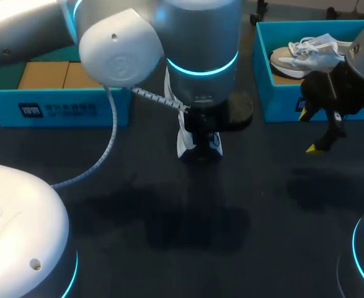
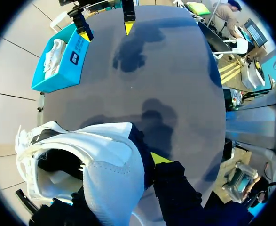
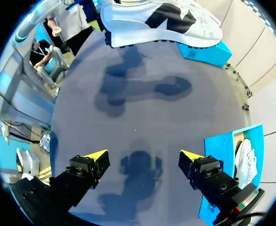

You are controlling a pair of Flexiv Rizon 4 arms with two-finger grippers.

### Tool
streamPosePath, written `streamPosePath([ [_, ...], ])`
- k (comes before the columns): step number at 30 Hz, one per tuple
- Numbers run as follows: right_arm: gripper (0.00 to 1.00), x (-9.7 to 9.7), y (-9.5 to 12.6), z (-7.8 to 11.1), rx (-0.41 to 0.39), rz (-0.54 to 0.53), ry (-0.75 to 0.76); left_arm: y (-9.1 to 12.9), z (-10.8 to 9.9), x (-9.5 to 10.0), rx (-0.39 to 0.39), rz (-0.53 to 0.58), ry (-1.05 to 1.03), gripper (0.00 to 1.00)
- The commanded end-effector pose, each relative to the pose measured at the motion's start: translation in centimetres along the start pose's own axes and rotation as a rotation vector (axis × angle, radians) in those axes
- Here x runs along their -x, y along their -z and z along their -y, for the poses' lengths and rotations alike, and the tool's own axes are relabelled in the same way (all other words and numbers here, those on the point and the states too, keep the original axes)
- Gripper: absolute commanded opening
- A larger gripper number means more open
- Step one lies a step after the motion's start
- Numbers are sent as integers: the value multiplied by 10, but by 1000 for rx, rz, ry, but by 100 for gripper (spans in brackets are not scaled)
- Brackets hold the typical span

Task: Take the shoe out of the shoebox, open the shoe tongue, remove and reinsert the insole, then place the shoe into the shoebox

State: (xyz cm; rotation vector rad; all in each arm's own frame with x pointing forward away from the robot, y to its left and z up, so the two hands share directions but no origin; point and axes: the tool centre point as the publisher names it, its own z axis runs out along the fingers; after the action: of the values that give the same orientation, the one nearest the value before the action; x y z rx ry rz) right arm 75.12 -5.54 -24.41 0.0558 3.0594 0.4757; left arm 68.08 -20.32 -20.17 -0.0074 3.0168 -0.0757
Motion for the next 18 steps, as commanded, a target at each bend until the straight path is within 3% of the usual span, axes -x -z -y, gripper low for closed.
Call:
streamPosePath([
  [1,100,-1,-1,0,-1,1,0,1,-2,0,-3,0,0,0],
  [11,100,-1,-1,0,-1,1,0,2,-2,-6,-9,-5,-23,0],
  [18,100,-1,-1,0,-1,1,0,8,-19,-1,-17,-29,-56,0],
])
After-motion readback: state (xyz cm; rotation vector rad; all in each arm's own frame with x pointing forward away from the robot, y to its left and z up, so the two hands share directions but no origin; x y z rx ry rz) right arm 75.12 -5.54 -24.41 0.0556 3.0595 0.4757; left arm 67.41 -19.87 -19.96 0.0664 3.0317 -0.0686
